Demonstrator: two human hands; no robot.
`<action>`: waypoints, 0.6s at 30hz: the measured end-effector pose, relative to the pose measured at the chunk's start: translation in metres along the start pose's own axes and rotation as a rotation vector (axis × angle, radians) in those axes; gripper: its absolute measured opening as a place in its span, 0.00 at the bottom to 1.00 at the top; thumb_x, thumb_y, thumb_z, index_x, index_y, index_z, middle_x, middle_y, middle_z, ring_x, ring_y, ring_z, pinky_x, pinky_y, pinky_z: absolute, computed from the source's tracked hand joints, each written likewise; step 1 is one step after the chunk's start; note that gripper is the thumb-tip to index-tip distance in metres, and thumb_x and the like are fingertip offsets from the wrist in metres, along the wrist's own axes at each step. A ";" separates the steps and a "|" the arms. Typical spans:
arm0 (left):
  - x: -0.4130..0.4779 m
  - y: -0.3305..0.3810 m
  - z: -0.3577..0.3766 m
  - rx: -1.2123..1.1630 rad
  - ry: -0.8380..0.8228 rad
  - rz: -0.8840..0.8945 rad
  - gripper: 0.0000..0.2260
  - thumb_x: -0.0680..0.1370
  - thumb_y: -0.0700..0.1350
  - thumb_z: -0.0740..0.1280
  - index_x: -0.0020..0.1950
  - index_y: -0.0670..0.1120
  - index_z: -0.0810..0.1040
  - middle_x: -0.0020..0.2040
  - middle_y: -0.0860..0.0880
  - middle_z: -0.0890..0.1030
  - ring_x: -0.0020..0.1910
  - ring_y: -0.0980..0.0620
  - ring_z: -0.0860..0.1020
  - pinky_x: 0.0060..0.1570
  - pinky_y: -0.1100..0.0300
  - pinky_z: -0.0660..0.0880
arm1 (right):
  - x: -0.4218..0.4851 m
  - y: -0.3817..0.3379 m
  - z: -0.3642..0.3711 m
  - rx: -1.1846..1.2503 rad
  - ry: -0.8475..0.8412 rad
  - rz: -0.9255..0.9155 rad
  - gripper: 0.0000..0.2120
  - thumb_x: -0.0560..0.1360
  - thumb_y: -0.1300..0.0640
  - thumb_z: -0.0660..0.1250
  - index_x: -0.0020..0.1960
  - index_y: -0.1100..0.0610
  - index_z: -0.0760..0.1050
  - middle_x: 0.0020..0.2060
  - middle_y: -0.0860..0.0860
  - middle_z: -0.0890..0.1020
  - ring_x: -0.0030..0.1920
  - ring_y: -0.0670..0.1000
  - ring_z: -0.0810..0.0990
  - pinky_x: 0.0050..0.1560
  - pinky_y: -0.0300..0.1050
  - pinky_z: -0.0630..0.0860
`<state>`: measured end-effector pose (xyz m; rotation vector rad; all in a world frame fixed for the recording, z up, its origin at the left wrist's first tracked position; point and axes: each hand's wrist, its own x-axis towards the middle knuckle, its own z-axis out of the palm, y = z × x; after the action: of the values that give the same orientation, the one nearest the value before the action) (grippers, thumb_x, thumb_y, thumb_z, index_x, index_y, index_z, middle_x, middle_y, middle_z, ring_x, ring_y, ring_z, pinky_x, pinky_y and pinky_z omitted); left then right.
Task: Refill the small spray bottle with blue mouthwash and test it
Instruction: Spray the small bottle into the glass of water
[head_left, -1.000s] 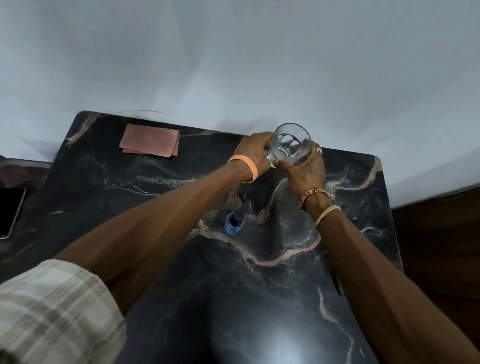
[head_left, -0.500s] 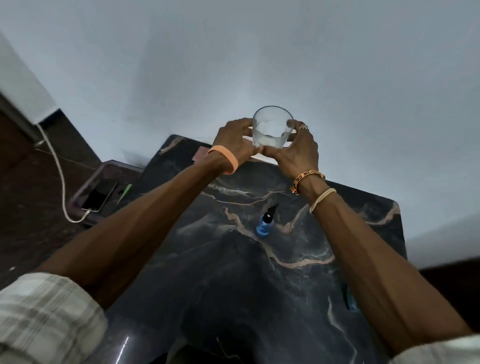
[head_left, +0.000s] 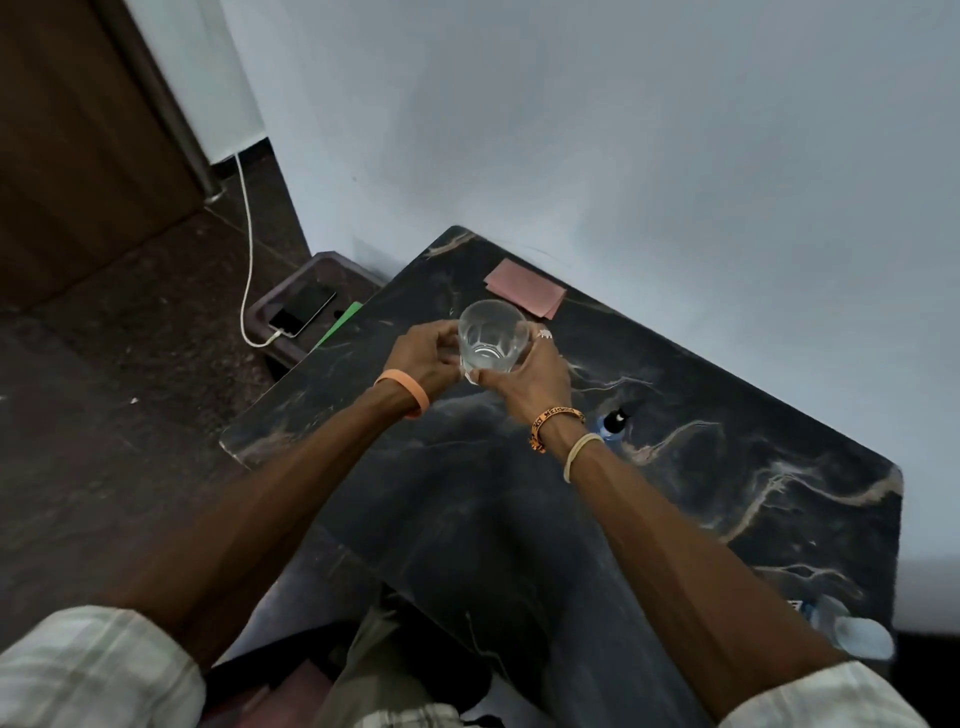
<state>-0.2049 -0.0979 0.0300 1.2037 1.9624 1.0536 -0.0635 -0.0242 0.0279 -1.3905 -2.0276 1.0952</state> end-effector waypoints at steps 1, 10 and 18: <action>-0.004 -0.009 0.001 -0.012 0.005 -0.023 0.25 0.68 0.34 0.76 0.64 0.45 0.77 0.53 0.47 0.84 0.48 0.53 0.83 0.54 0.52 0.80 | -0.004 0.004 0.007 0.008 -0.022 0.003 0.36 0.58 0.46 0.83 0.60 0.48 0.69 0.50 0.44 0.79 0.52 0.49 0.79 0.50 0.44 0.78; -0.034 -0.069 0.022 -0.078 -0.013 -0.162 0.27 0.68 0.32 0.73 0.65 0.48 0.76 0.54 0.51 0.84 0.50 0.58 0.82 0.53 0.53 0.81 | -0.032 0.031 0.045 -0.056 -0.100 0.080 0.39 0.59 0.45 0.82 0.64 0.52 0.70 0.54 0.47 0.79 0.52 0.47 0.77 0.51 0.41 0.74; -0.050 -0.089 0.035 -0.028 -0.066 -0.215 0.27 0.70 0.31 0.71 0.68 0.45 0.74 0.59 0.46 0.82 0.56 0.51 0.81 0.60 0.53 0.77 | -0.045 0.056 0.063 -0.061 -0.170 0.129 0.36 0.59 0.50 0.83 0.61 0.51 0.70 0.53 0.49 0.80 0.53 0.52 0.79 0.54 0.51 0.79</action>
<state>-0.1949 -0.1569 -0.0594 0.9746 1.9692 0.9166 -0.0602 -0.0777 -0.0507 -1.5234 -2.1298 1.2547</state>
